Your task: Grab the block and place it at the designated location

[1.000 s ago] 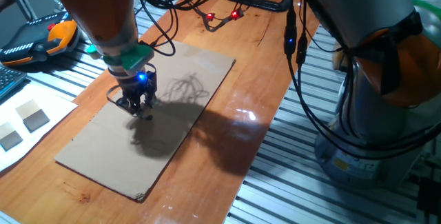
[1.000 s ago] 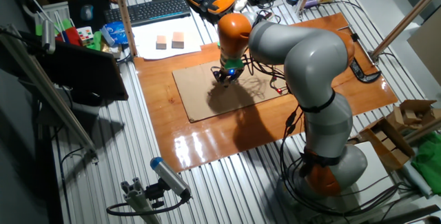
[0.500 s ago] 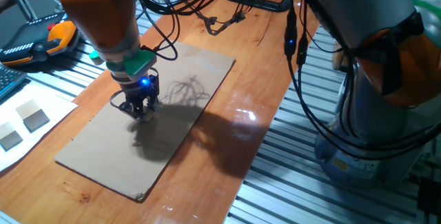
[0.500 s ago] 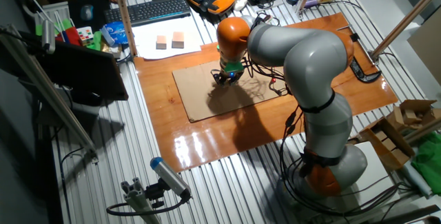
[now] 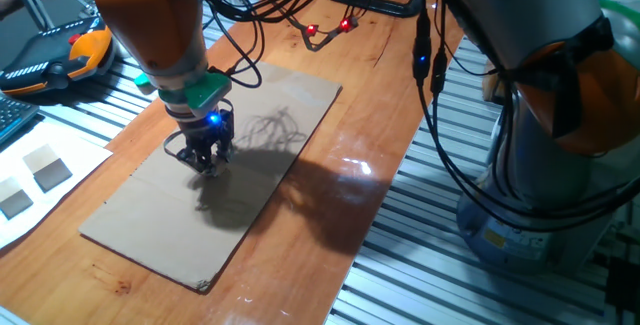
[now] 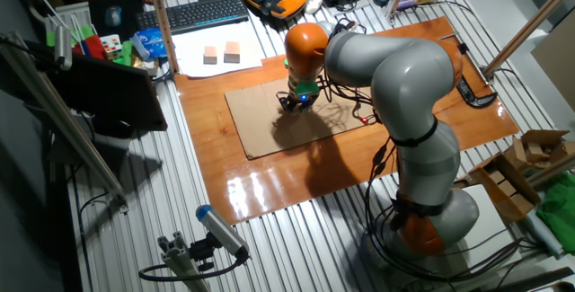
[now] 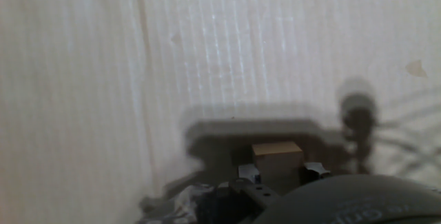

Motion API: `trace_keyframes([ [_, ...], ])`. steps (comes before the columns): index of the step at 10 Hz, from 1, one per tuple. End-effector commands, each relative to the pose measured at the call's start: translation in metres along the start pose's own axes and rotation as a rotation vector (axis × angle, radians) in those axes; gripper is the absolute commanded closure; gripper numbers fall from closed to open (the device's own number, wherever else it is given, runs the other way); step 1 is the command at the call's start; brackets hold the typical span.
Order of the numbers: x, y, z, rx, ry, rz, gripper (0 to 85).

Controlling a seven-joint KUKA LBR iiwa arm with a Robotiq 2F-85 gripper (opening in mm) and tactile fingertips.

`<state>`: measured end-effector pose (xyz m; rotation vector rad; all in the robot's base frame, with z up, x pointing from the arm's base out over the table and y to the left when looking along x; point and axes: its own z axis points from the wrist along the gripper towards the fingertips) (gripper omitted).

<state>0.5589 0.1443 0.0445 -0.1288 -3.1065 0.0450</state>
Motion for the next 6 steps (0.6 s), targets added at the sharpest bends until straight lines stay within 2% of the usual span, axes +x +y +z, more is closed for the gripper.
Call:
trace_keyframes([
  [1, 0.0, -0.0004, 0.0005, 0.0, -0.001, 0.001, 84.3],
  [5, 0.002, -0.0004, 0.0038, -0.011, -0.001, 0.007, 83.7],
  [6, 0.0019, 0.0002, 0.0035, -0.011, 0.001, 0.019, 79.0],
])
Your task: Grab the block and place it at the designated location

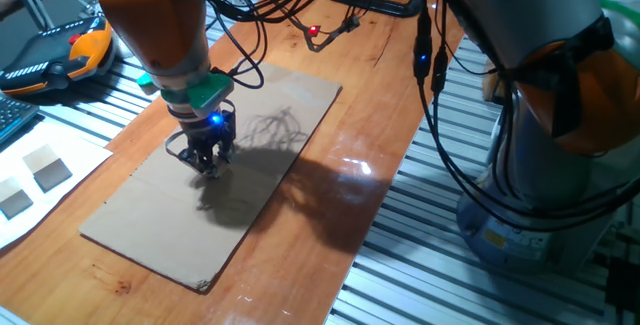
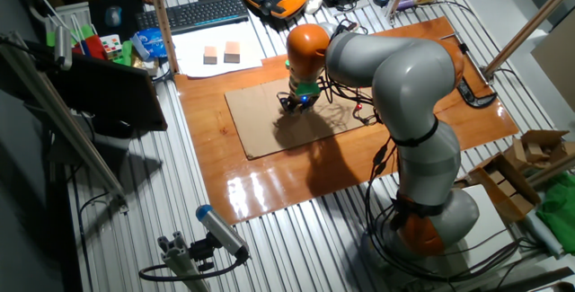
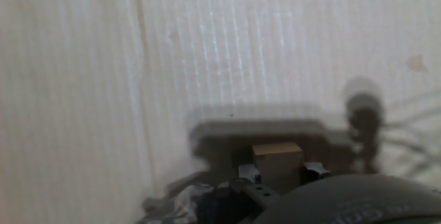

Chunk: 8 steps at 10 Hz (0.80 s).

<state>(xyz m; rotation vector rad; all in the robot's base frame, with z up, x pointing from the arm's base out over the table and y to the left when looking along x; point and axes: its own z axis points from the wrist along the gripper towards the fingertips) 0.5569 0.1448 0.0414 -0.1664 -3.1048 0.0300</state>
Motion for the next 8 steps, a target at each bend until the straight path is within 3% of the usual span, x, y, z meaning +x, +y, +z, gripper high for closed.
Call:
trace_keyframes([
  [1, 0.0, 0.001, -0.001, 0.007, 0.001, 0.011, 69.3],
  [3, 0.0, 0.004, -0.002, 0.045, -0.017, 0.037, 44.3],
  [6, -0.005, 0.0, -0.005, 0.044, 0.009, 0.02, 38.7],
  [8, -0.007, -0.001, -0.022, 0.048, 0.036, 0.022, 38.7],
])
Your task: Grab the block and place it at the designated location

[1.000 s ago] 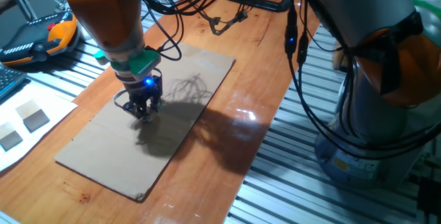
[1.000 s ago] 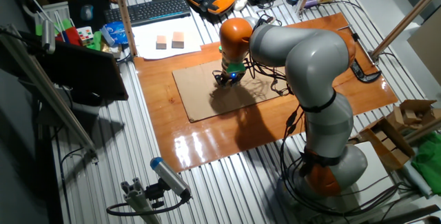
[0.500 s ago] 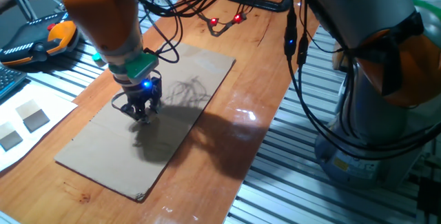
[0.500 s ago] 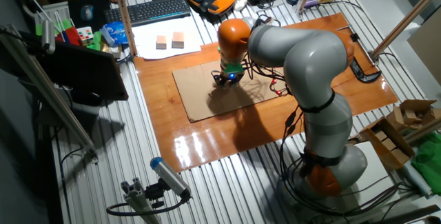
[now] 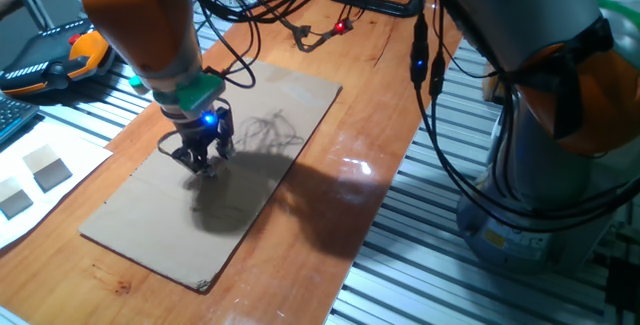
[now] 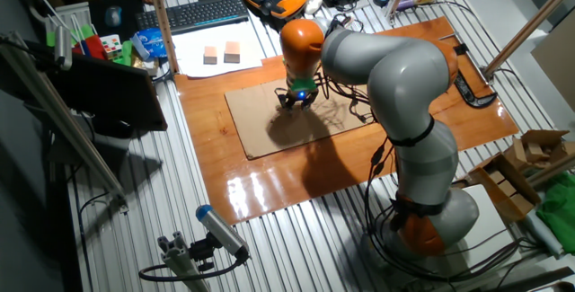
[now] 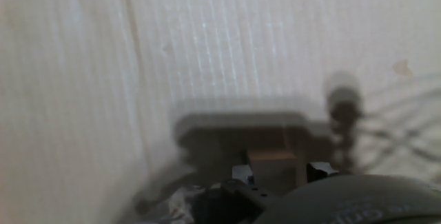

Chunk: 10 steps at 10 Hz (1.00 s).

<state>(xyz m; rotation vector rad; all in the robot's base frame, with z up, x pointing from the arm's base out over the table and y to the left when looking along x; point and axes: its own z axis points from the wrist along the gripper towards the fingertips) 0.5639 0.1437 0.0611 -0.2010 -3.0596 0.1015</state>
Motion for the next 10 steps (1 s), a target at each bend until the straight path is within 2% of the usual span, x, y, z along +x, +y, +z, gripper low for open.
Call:
trace_keyframes([
  [1, 0.004, 0.0, -0.016, 0.001, 0.014, 0.007, 38.7],
  [3, 0.016, 0.001, -0.039, -0.013, 0.025, 0.01, 41.0],
  [4, 0.021, -0.001, -0.047, -0.03, 0.025, -0.013, 50.0],
  [7, 0.039, -0.015, -0.075, -0.006, 0.053, -0.112, 81.7],
  [8, 0.043, -0.023, -0.086, 0.006, 0.046, -0.14, 84.3],
  [10, 0.047, -0.041, -0.104, -0.007, 0.058, -0.196, 84.3],
])
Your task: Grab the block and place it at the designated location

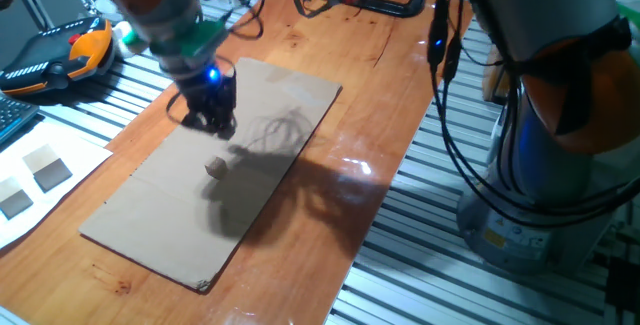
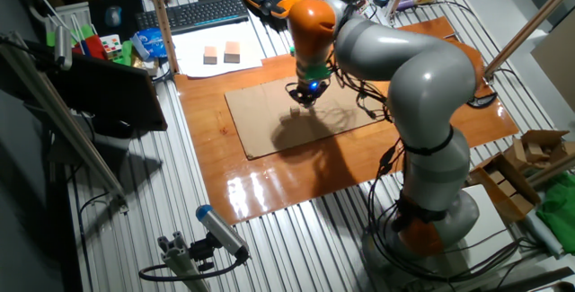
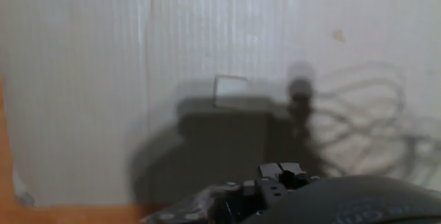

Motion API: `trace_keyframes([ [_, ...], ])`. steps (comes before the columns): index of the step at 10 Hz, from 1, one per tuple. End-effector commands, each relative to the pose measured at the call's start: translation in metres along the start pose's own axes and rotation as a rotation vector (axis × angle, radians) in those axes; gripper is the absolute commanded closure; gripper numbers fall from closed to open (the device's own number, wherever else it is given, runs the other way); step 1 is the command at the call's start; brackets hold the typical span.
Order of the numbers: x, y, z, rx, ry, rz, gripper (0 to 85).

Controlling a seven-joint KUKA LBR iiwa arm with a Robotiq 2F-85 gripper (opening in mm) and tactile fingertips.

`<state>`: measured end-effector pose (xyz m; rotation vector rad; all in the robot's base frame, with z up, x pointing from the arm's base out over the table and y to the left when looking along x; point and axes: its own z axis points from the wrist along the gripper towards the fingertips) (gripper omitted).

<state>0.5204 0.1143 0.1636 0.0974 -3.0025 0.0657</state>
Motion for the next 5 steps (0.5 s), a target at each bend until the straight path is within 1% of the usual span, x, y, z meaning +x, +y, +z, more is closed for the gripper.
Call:
trace_keyframes([
  [1, 0.003, -0.006, -0.014, -0.009, -0.003, -0.017, 84.3],
  [2, 0.004, -0.012, -0.018, -0.013, -0.014, -0.031, 84.3],
  [3, 0.002, -0.018, -0.021, -0.029, -0.022, -0.038, 84.3],
  [4, 0.001, -0.022, -0.022, -0.047, -0.031, -0.038, 84.3],
  [5, 0.001, -0.022, -0.022, -0.052, -0.028, -0.042, 84.3],
])
